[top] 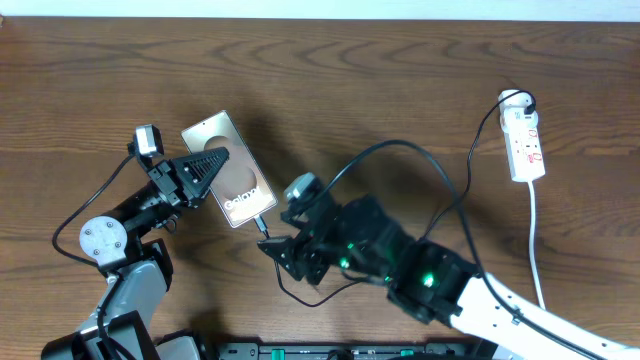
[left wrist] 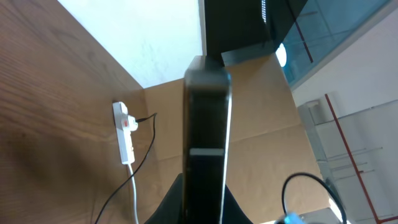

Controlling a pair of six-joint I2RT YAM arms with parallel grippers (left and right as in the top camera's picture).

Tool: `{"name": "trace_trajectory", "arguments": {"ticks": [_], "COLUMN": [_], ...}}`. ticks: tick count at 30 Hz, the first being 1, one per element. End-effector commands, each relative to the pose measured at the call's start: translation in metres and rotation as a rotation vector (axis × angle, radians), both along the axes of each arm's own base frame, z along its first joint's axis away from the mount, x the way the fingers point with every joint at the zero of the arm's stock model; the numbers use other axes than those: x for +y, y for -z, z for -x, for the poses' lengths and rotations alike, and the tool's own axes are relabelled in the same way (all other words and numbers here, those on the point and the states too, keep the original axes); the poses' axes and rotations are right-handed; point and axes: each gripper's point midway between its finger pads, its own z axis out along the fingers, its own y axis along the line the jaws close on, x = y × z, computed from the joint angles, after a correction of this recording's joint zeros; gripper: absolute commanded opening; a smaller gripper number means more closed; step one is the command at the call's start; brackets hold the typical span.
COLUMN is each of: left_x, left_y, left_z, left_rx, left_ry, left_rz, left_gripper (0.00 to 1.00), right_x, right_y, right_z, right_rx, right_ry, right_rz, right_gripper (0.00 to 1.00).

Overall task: Plug charger to phone and switch on socket
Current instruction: 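Push the plug up into the phone's bottom port with the right gripper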

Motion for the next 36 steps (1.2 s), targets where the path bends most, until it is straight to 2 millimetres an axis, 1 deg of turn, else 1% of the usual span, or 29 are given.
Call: {"name": "trace_trajectory", "arguments": {"ticks": [1,3,6,9,11,16,20,26,30,36], "left_x": [0.001,0.001,0.001,0.001,0.001,-0.002,-0.004,-0.005,-0.007,-0.01], "left_y": [-0.012,-0.012,-0.012,-0.012,-0.011,-0.009,-0.007,-0.007,-0.008,-0.007], "left_z": [-0.002,-0.002,-0.002,-0.002,-0.002,0.001,0.004,0.005,0.008,0.013], "left_rx": [-0.053,-0.053,-0.053,-0.053,-0.053,-0.052,-0.051,-0.05,-0.069,-0.079], "left_ry": [-0.006,-0.006,-0.006,-0.006,-0.005,0.022,0.039,0.047,0.061,0.083], "left_rz": [-0.021,-0.021,-0.021,-0.021,-0.022,-0.038,-0.049,-0.052,-0.068,-0.085], "left_gripper": [0.07,0.07,0.07,0.07,0.07,0.08,0.07,0.07,0.07,0.07], "right_x": [0.005,0.011,0.017,0.017,0.018,0.023,0.025,0.026,0.031,0.032], "right_y": [0.011,0.019,0.028,0.029,0.026,0.015,0.01,0.011,0.007,-0.001], "right_z": [-0.007,-0.001,0.007,0.005,0.004,0.001,-0.001,-0.006,-0.008,-0.021], "right_rx": [-0.069,-0.067,-0.06,-0.068,-0.074,-0.095,-0.107,-0.116,-0.127,-0.165], "right_ry": [0.072,0.057,0.034,0.05,0.054,0.057,0.065,0.084,0.085,0.148], "right_rz": [0.069,0.089,0.107,0.116,0.105,0.059,0.038,0.036,0.011,-0.015], "right_gripper": [0.49,0.42,0.29,0.2,0.16,0.15,0.02,0.01,0.01,0.01]}}
